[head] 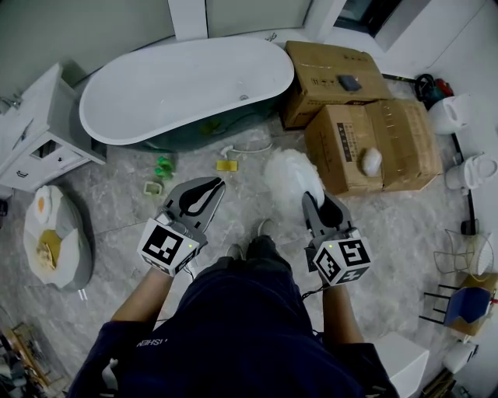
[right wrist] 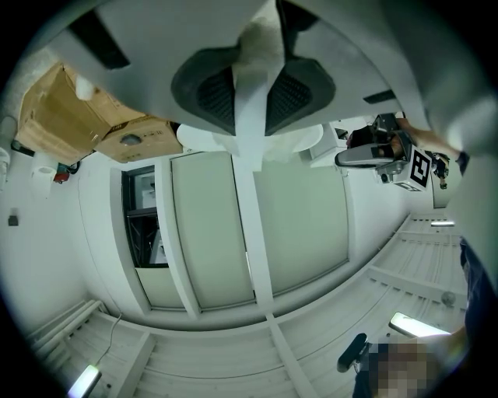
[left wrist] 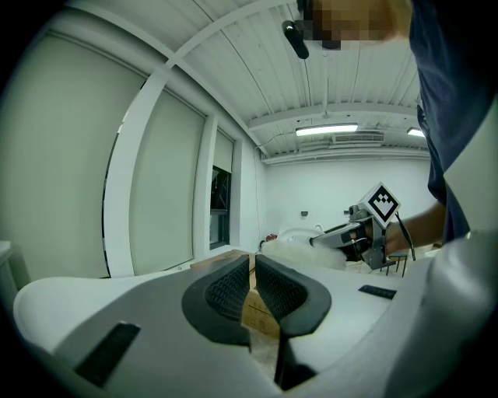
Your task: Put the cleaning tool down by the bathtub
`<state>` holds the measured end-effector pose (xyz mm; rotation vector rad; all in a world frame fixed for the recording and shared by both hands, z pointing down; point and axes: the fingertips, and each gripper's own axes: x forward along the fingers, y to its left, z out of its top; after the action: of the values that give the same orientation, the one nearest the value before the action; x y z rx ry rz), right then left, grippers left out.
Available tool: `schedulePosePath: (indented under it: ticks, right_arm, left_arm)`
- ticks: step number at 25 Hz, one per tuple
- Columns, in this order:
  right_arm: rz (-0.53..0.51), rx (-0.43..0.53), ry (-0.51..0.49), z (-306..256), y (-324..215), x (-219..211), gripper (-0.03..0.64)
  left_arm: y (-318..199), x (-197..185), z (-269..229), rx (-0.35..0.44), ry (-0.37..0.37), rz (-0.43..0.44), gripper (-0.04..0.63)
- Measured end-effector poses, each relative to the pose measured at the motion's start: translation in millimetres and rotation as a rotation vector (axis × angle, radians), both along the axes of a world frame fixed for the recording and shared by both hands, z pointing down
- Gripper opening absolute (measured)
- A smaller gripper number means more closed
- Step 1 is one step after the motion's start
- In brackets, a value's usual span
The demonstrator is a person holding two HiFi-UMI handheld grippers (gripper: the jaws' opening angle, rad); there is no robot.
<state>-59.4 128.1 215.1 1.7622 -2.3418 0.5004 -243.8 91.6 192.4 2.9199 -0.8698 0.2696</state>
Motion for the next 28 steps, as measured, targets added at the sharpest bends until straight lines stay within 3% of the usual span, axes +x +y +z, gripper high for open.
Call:
schedulePosePath:
  ticks: [13, 28]
  right_arm:
    - [-0.008, -0.006, -0.011, 11.2, -79.6, 44.5, 0.095]
    - [-0.072, -0.064, -0.051, 43.9, -216.9, 152.3, 0.095]
  left_arm:
    - [-72.3, 40.4, 7.4, -0.009, -0.022, -0.025, 0.046]
    - [-198.9, 145.7, 32.3, -0.057, -0.101, -0.075, 0.047]
